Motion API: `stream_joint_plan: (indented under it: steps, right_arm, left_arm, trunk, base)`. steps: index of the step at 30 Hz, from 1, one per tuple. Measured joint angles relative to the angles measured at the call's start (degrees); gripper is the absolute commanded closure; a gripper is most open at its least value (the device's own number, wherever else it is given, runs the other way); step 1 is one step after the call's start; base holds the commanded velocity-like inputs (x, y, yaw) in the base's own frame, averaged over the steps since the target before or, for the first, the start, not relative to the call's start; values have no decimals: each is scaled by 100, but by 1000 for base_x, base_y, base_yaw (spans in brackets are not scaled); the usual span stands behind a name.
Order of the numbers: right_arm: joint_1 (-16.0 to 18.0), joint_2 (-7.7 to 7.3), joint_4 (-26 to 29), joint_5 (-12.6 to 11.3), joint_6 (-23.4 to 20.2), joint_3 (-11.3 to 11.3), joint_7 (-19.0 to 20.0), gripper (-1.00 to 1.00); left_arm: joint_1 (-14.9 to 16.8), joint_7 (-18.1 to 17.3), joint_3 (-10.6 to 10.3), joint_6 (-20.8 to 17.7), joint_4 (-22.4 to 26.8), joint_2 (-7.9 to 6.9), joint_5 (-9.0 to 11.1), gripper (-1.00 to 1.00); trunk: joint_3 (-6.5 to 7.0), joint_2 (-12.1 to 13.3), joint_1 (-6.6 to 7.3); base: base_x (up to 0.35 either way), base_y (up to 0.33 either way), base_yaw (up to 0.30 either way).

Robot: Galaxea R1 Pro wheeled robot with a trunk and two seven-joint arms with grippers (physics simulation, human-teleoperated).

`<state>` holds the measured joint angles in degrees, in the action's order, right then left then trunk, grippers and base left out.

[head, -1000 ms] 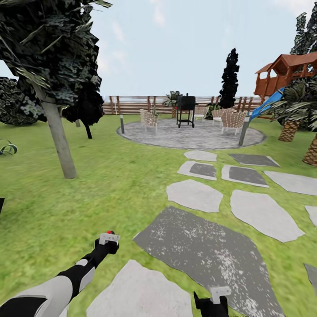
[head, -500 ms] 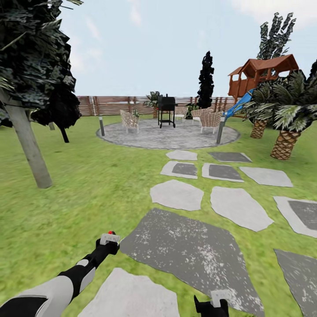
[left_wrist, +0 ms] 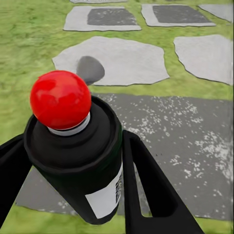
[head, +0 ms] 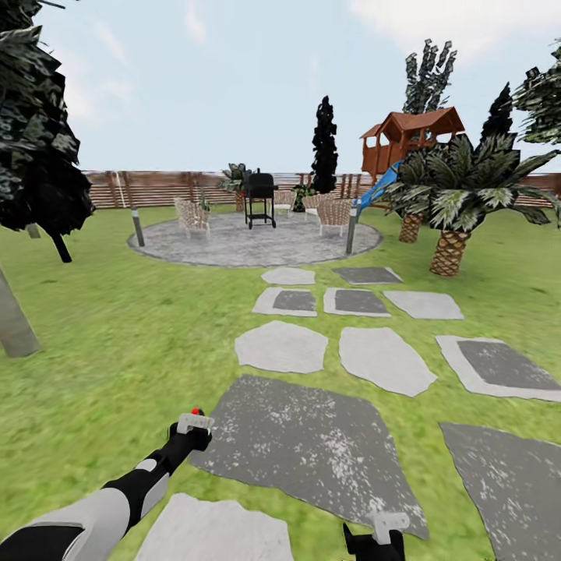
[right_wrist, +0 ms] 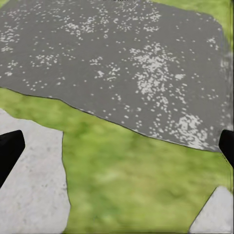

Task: In the garden, pick up the pesticide atomizer on the floor and spray pesticide onto both trees until each tree trunk is fully covered.

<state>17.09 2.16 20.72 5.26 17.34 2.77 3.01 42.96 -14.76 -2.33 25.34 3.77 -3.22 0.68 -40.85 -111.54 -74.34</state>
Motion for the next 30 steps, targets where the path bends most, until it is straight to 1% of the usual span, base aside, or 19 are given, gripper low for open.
stream_joint_plan:
  steps: [15, 20, 30]
  right_arm:
    - [0, 0, -1, 0, 2, 0, 0, -100]
    - [2, 1, -3, 0, 4, 0, 2, -100]
    - [2, 1, -4, 0, 6, -4, 1, -100]
  left_arm:
    - [0, 2, 1, 0, -3, 0, 0, 100]
    - [-1, 2, -1, 3, -1, -1, 1, 100]
    - [-2, 1, -1, 2, -3, -1, 1, 100]
  trunk:
    - [269, 602, 330]
    - [359, 802, 439]
    - [539, 1203, 659]
  base:
    - [0, 0, -291]
    - [0, 0, -79]
    - [0, 0, -11]
